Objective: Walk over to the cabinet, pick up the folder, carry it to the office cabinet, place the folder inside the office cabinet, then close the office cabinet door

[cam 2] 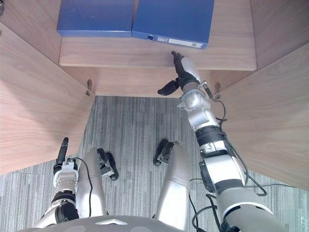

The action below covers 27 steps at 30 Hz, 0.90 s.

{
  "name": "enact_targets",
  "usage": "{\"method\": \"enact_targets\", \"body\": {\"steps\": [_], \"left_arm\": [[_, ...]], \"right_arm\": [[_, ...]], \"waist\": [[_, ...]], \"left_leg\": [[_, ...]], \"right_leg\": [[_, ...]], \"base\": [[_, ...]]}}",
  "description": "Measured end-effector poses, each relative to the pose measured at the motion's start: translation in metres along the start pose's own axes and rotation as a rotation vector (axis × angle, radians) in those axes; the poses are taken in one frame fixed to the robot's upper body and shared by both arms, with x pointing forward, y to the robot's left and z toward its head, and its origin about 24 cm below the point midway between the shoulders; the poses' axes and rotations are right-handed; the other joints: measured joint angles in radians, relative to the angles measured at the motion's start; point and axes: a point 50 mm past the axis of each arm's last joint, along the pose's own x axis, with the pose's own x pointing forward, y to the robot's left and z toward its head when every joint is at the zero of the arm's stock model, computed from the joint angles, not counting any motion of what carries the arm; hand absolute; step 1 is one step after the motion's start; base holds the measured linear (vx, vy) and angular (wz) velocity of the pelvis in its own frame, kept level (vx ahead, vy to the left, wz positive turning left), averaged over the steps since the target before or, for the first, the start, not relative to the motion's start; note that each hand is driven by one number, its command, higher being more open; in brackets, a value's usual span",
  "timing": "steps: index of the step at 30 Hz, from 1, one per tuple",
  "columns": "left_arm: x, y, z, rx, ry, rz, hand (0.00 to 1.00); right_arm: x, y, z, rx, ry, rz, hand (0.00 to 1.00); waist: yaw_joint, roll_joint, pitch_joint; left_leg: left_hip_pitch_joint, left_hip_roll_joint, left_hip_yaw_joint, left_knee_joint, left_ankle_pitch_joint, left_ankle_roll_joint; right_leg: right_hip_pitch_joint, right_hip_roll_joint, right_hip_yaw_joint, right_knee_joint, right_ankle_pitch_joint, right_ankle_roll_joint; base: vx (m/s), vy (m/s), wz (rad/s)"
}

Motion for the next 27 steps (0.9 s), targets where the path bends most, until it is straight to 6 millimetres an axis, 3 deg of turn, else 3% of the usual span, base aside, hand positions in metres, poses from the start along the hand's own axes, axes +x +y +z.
{"method": "enact_targets", "body": {"steps": [11, 15, 19, 27], "left_arm": [[0.002, 0.014, 0.013, -0.076, -0.06, 0.091, 1.0], [0.003, 0.018, 0.017, -0.084, -0.072, 0.092, 1.0], [0.004, 0.025, 0.029, -0.067, -0.105, 0.063, 1.0], [0.004, 0.039, 0.043, -0.044, -0.144, 0.041, 1.0]], "right_arm": [[0.028, -0.035, 0.035, 0.088, 0.019, -0.098, 1.0], [0.033, -0.036, 0.047, 0.056, 0.0, -0.043, 1.0], [0.037, -0.041, 0.05, -0.063, -0.011, 0.073, 1.0], [0.04, -0.058, 0.048, -0.108, 0.013, 0.12, 1.0]], "waist": [[0.003, 0.007, 0.008], [0.003, 0.014, 0.02], [0.004, 0.019, 0.023], [0.018, 0.026, 0.027]], "left_leg": [[-0.051, -0.005, -0.016, 0.047, -0.01, 0.018], [-0.064, -0.005, -0.02, 0.057, -0.011, 0.02], [-0.079, -0.006, -0.027, 0.067, -0.011, 0.02], [-0.088, -0.009, -0.035, 0.072, -0.01, 0.022]], "right_leg": [[-0.033, -0.016, 0.005, 0.017, 0.014, 0.006], [-0.045, -0.02, 0.007, 0.027, 0.014, 0.006], [-0.056, -0.028, 0.002, 0.04, 0.012, 0.004], [-0.056, -0.033, -0.003, 0.044, 0.008, 0.005]], "base": [[-0.02, 0.019, 0.02], [0.0, 0.0, 0.0], [-0.01, 0.0, 0.03], [0.0, 0.002, 0.02]]}}
